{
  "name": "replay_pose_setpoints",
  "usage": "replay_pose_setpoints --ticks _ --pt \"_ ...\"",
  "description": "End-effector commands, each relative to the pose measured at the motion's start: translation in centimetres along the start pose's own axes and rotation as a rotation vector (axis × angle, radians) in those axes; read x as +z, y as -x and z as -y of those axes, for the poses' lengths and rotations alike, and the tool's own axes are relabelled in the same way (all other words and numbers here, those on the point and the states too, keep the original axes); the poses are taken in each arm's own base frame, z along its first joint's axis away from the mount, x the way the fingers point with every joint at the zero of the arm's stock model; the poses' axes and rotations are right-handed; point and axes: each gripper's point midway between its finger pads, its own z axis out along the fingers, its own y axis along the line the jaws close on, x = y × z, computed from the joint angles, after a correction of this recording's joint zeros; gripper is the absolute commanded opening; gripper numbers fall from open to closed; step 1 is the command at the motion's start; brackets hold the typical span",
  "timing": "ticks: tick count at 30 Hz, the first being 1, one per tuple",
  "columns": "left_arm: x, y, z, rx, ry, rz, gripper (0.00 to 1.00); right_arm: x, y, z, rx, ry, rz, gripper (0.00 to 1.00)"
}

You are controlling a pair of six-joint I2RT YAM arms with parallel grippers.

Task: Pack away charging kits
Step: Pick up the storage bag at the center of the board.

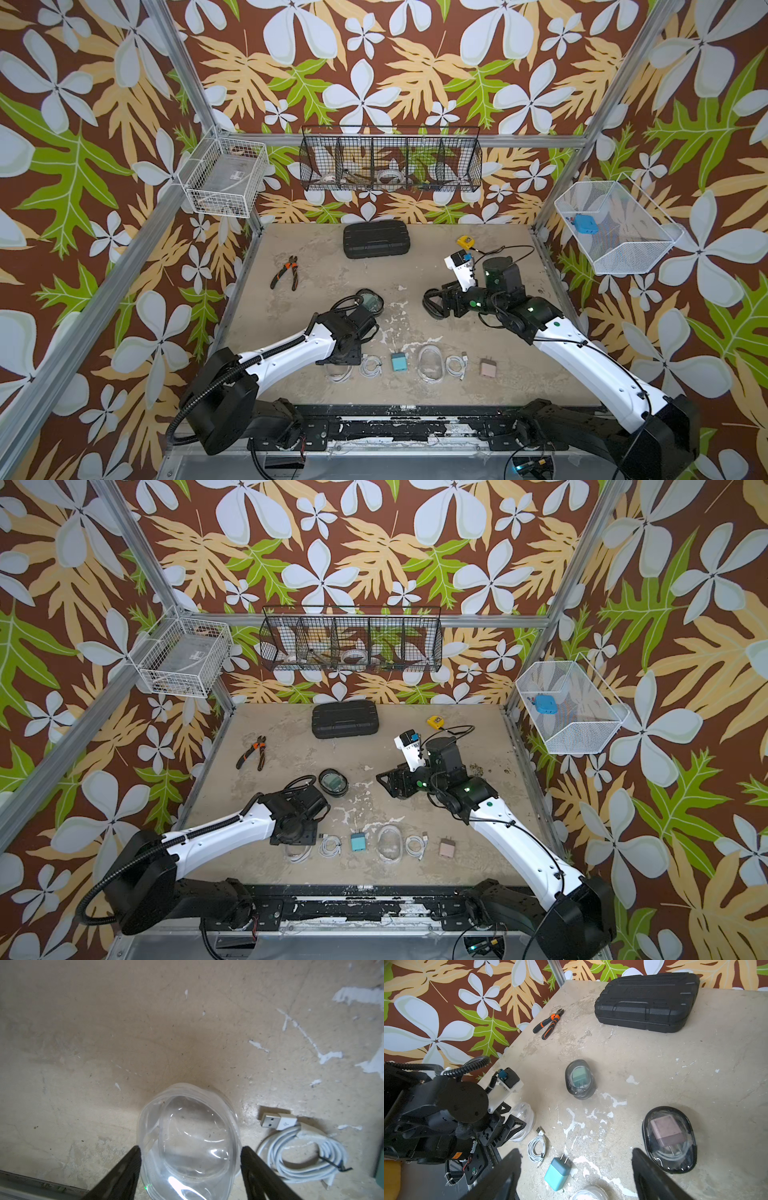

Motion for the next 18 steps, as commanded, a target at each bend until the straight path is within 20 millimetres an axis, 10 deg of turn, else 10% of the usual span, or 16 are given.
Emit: replay_pose_setpoints --ticks 1,18 --pt "0.3 0.0 0.1 -0.026 0.009 -0.007 0.77 -0.3 0.9 -0.6 -0.03 0.023 0.037 0.84" --pt "1.4 -0.2 0.5 0.0 0.043 -0.015 0.58 -0.3 0.3 -0.5 -0.031 0.022 0.042 0.84"
